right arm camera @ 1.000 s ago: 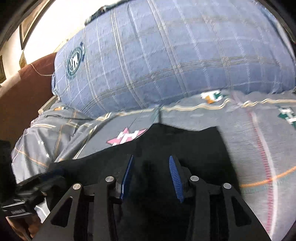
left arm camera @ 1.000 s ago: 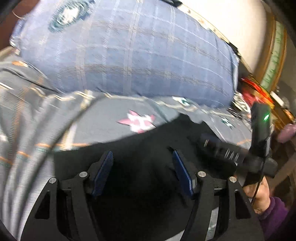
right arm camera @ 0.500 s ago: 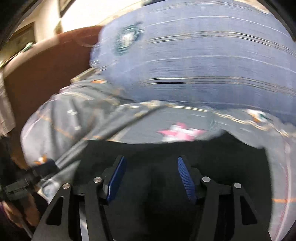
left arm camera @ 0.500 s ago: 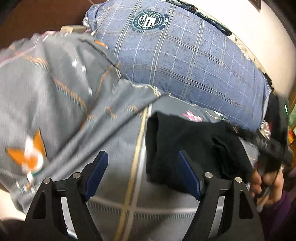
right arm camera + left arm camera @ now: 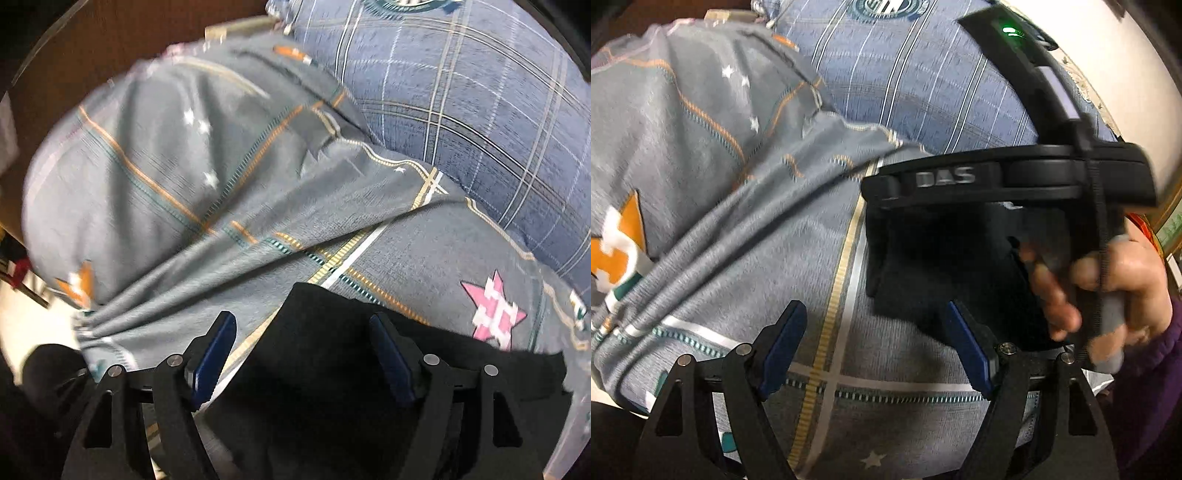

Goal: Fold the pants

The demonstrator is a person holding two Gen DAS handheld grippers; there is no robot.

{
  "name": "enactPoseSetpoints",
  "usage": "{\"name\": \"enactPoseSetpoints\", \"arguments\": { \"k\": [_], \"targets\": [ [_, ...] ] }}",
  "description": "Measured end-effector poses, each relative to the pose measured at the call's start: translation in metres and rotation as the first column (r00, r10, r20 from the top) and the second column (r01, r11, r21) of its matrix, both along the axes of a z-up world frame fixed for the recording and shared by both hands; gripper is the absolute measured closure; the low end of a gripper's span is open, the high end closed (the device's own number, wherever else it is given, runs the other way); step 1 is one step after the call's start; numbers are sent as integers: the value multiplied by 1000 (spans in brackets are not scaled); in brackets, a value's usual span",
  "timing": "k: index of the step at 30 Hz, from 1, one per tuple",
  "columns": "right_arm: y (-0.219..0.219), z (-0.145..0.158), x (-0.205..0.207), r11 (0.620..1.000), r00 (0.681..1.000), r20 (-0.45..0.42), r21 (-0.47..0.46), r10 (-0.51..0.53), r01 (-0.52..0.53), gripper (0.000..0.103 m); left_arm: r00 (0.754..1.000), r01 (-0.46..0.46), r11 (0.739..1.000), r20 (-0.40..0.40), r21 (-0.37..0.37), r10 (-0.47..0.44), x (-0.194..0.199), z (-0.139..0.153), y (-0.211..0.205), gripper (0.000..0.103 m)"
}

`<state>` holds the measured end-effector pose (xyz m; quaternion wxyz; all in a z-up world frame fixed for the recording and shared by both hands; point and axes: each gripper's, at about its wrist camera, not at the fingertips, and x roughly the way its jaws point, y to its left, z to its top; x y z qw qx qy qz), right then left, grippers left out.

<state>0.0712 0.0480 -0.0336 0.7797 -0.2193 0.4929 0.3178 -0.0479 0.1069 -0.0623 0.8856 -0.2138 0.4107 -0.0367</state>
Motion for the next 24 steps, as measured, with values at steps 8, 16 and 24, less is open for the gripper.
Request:
{"name": "enactPoseSetpoints", "arguments": {
  "k": [8, 16, 24],
  "targets": [
    [-34, -2, 12, 990, 993, -21, 74, -116, 118, 88, 1000, 19, 1000, 18, -22, -19, 4, -1, 0, 25],
    [-113, 43, -6, 908, 973, -21, 354, -231, 224, 89, 992, 98, 994, 83, -39, -95, 8, 3, -25, 25],
    [-192, 56, -32, 743, 941, -67, 597, -331, 304, 89, 964, 203, 979, 178, -19, -196, 10, 12, -58, 21]
  ]
}}
